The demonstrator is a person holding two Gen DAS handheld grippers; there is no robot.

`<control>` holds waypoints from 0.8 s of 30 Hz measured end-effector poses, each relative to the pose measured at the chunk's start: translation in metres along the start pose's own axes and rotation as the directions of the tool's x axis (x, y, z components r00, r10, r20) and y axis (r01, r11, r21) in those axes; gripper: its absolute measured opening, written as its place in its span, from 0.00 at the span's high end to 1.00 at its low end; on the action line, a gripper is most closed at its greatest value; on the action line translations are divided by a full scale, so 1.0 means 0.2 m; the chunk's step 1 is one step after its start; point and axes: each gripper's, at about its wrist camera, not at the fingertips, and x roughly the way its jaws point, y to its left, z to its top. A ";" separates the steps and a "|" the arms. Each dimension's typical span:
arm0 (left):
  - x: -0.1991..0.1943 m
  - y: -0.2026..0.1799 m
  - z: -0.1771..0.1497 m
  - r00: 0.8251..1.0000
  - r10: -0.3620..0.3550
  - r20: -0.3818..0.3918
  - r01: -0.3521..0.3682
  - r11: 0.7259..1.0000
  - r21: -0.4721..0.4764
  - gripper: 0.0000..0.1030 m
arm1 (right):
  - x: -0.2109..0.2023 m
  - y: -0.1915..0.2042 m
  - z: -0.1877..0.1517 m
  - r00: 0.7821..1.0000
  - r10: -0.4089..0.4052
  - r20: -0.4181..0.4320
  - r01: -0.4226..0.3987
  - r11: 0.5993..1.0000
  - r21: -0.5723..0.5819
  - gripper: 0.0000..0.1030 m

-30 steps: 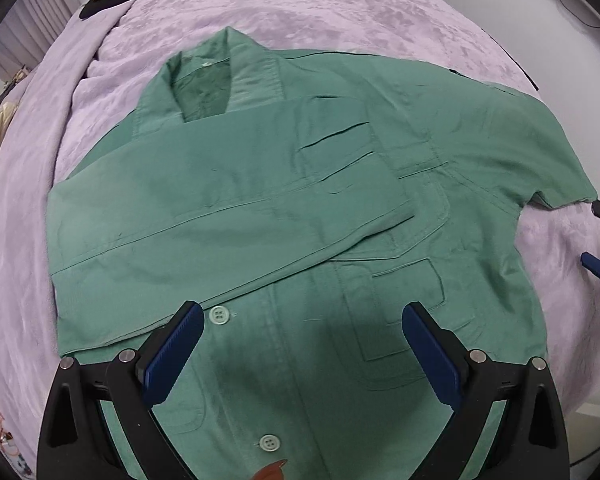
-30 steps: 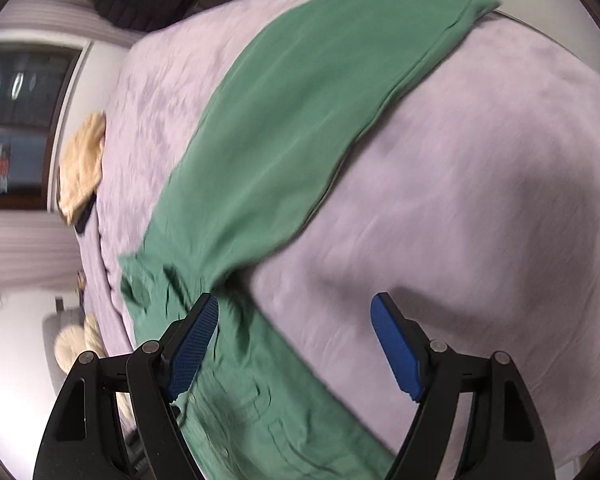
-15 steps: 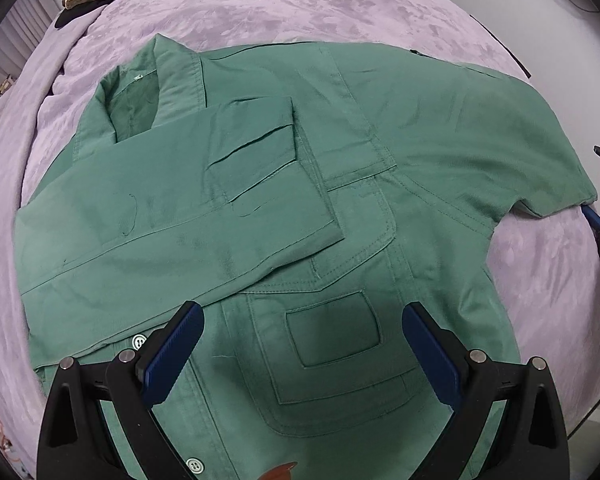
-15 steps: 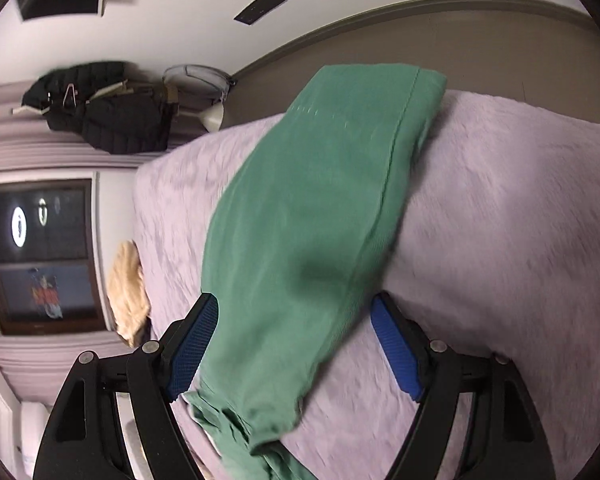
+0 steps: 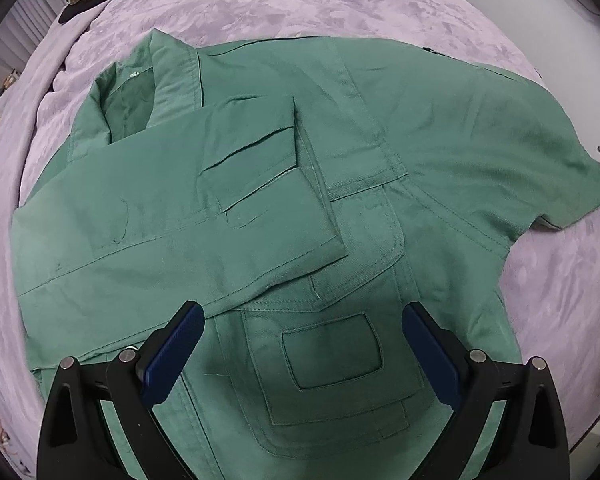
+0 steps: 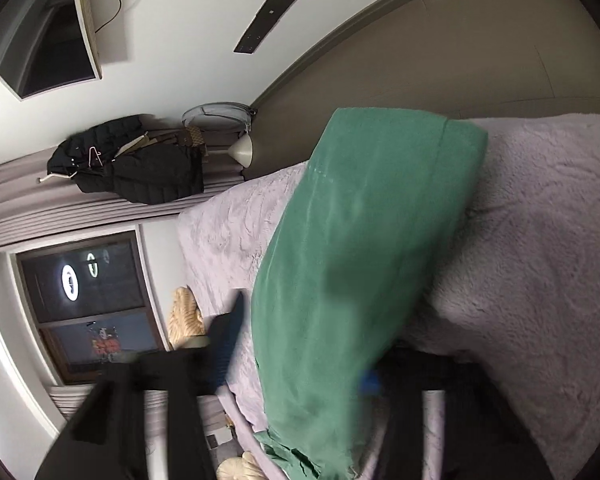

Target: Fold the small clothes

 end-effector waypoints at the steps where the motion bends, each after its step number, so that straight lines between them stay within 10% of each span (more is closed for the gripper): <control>1: 0.00 -0.01 0.00 1.000 0.005 0.004 -0.005 1.000 0.004 0.03 | 0.01 -0.01 0.00 1.000 0.009 -0.006 -0.009 1.000 0.006 0.90; 13: -0.05 0.17 -0.01 0.999 0.033 0.013 -0.032 0.999 -0.024 0.03 | 0.11 0.38 -0.27 0.957 0.215 -0.197 -0.254 0.947 -0.198 0.93; 24: -0.11 0.51 -0.07 0.999 0.040 0.036 -0.035 0.990 -0.135 0.03 | 0.50 0.91 -1.10 0.813 0.124 -0.569 -0.421 0.801 -0.426 0.93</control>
